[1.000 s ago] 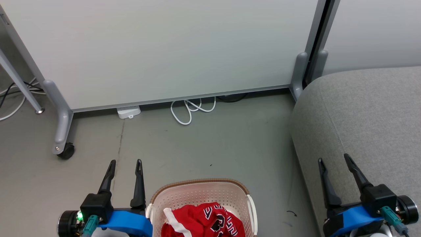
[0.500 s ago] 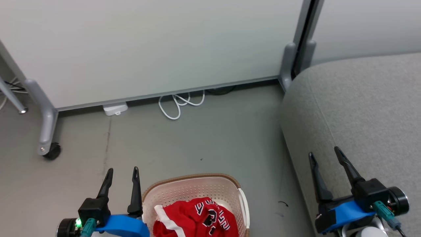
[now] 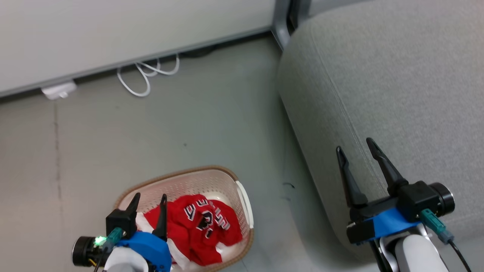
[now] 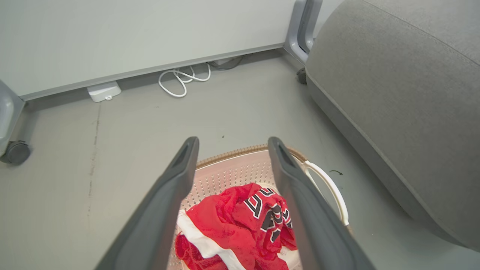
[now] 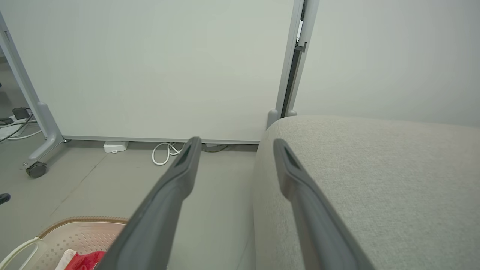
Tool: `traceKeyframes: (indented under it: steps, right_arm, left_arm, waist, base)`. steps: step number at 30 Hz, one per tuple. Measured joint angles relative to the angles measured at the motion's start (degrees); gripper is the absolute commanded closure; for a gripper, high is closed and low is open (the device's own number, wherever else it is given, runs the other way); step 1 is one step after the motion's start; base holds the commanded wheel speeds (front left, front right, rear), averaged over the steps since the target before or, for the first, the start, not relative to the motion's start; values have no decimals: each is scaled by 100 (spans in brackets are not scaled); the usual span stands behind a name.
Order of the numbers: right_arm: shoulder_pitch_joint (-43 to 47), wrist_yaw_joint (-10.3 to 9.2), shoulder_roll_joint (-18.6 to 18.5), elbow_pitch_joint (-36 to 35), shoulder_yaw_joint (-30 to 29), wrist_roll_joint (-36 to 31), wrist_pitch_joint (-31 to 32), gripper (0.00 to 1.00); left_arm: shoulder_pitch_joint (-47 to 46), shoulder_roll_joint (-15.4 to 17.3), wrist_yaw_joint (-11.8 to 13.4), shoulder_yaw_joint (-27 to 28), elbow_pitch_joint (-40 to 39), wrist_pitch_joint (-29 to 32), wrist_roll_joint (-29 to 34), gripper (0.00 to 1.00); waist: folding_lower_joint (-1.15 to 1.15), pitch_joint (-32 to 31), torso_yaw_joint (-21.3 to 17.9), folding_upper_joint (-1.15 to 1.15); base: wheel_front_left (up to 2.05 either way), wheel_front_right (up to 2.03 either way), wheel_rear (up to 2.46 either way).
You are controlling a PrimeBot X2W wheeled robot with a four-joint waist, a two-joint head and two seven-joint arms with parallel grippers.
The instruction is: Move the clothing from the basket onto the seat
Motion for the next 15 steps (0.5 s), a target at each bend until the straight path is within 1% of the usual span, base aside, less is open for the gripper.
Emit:
traceKeyframes:
  steps: [6,15]
  right_arm:
    - [-315,0,-3,-148,153,174,-11,0]
    - [-579,0,-7,-497,290,525,-15,0]
  left_arm:
    - [-685,134,-125,-242,827,96,154,0]
    - [-1478,387,-143,-516,1856,245,398,0]
  waist:
    - [0,727,-318,0]
    - [1,1794,-813,0]
  base:
    - [0,0,0]
    - [0,0,0]
